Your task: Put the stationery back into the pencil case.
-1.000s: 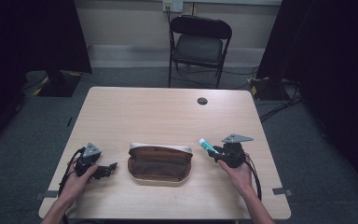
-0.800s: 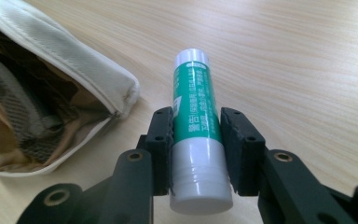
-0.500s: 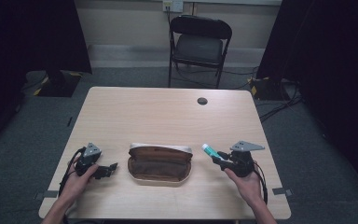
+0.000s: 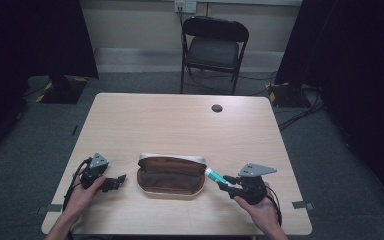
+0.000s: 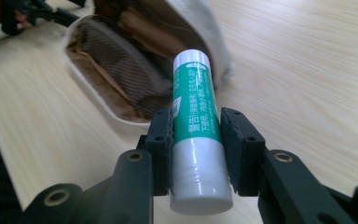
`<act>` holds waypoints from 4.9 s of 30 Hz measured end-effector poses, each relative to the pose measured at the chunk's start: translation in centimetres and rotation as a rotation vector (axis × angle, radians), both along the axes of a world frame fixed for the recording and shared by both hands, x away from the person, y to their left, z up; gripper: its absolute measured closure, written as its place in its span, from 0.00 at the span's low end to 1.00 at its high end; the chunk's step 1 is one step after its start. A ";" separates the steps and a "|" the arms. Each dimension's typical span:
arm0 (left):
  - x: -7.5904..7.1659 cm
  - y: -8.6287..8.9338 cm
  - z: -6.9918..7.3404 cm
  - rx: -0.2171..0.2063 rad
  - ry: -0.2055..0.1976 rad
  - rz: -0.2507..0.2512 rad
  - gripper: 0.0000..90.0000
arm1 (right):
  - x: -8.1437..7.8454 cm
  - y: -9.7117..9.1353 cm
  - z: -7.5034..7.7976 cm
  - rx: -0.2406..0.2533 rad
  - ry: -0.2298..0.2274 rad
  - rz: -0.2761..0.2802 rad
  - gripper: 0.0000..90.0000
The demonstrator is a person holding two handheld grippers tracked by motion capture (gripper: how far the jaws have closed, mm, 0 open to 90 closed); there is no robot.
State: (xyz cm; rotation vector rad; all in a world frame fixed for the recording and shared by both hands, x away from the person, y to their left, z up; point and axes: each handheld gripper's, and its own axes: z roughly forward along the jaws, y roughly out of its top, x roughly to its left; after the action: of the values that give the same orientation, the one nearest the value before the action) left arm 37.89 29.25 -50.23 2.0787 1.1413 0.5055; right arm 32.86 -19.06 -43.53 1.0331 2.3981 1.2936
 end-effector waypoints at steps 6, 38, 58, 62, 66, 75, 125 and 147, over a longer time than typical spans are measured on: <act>0.0 0.0 0.0 -0.001 0.000 0.000 0.12 | -0.3 2.2 0.1 -0.003 -0.011 0.061 0.73; 0.0 0.0 0.0 -0.002 0.006 -0.003 0.11 | 4.8 14.8 -1.2 -0.060 -0.005 0.200 0.73; -0.1 0.0 0.0 0.003 0.004 -0.011 0.11 | 5.8 13.8 -1.7 -0.087 -0.029 0.124 0.59; -0.1 0.0 0.0 0.003 0.003 -0.011 0.11 | 5.8 13.2 -1.8 -0.090 -0.021 0.112 0.58; -0.1 0.0 0.0 0.004 0.003 -0.011 0.11 | 5.7 12.6 -1.9 -0.097 -0.021 0.100 0.56; -0.1 -0.1 0.0 0.002 0.004 -0.011 0.11 | 5.1 10.8 -1.3 -0.071 -0.036 0.075 0.50; -0.1 -0.2 0.0 0.009 0.009 -0.011 0.08 | 3.8 -2.1 -1.3 -0.039 -0.025 -0.199 0.28; -0.3 -0.2 0.0 0.004 0.009 -0.006 0.08 | 6.4 -8.0 -5.4 -0.181 0.083 -0.424 0.23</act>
State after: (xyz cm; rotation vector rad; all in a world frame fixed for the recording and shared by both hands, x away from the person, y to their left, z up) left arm 37.60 29.07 -50.25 2.0898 1.1395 0.4964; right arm 39.31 -27.11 -48.95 1.4599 2.1383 0.8865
